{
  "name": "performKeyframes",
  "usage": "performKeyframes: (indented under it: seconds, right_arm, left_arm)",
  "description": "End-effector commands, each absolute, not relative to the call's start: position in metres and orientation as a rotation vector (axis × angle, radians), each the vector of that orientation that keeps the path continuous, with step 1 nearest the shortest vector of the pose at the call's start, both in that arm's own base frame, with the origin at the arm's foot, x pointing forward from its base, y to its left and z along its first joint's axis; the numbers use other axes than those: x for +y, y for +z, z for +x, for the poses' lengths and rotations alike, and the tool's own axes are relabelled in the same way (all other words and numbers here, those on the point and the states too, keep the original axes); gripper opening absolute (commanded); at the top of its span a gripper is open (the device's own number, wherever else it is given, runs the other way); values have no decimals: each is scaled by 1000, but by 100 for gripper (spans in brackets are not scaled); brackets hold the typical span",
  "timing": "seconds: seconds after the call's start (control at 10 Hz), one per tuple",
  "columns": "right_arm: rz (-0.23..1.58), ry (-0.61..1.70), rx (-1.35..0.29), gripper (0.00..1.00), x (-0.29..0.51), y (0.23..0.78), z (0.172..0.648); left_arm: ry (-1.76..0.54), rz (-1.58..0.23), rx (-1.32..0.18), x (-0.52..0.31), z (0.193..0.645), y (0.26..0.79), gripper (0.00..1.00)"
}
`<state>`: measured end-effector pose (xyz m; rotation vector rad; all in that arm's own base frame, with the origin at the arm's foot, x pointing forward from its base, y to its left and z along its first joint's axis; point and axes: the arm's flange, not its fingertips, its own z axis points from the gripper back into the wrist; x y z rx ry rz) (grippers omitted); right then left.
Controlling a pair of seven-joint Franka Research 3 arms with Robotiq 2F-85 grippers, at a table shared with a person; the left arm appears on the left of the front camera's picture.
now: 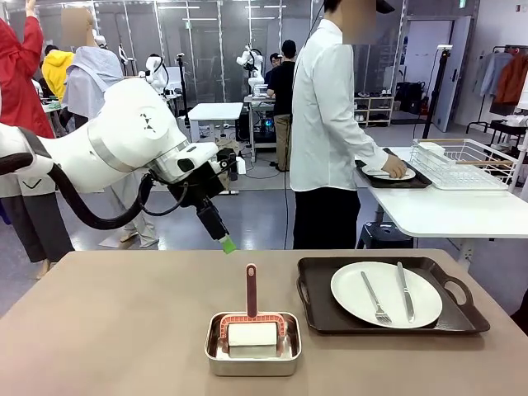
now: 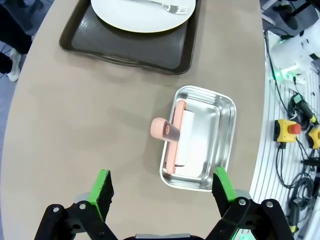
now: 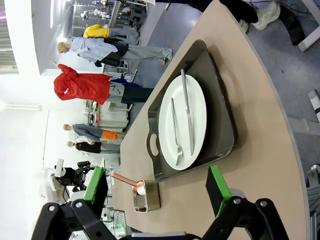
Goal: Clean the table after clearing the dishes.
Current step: When the left (or right) Handle tray is removed, use the left hand (or right hand) to clean the left (or right) side of the table with the Lint Roller.
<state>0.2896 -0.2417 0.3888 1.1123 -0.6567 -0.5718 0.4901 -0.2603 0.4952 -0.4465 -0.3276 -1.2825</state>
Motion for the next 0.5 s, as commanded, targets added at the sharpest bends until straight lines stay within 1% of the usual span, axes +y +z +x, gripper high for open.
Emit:
performKeyframes:
  seconds: [0.0, 0.1, 0.2, 0.3, 0.4]
  right_arm:
    - [1123, -575, -663, 100, -242, 391, 288]
    - [1123, -575, -663, 100, -242, 391, 288]
    - [1123, -575, -663, 100, -242, 391, 288]
    - [1123, -575, -663, 100, -242, 391, 288]
    - [1123, -575, -663, 100, -242, 391, 288]
  left_arm:
    - [-1272, -447, -343, -260, 490, 496, 100]
    - [-1283, -447, -328, -260, 490, 495, 100]
    - [-1364, -336, -283, -280, 490, 498, 100]
    - [-1421, -317, -249, -297, 491, 497, 100]
    - [-1445, -344, -212, -308, 493, 492, 100]
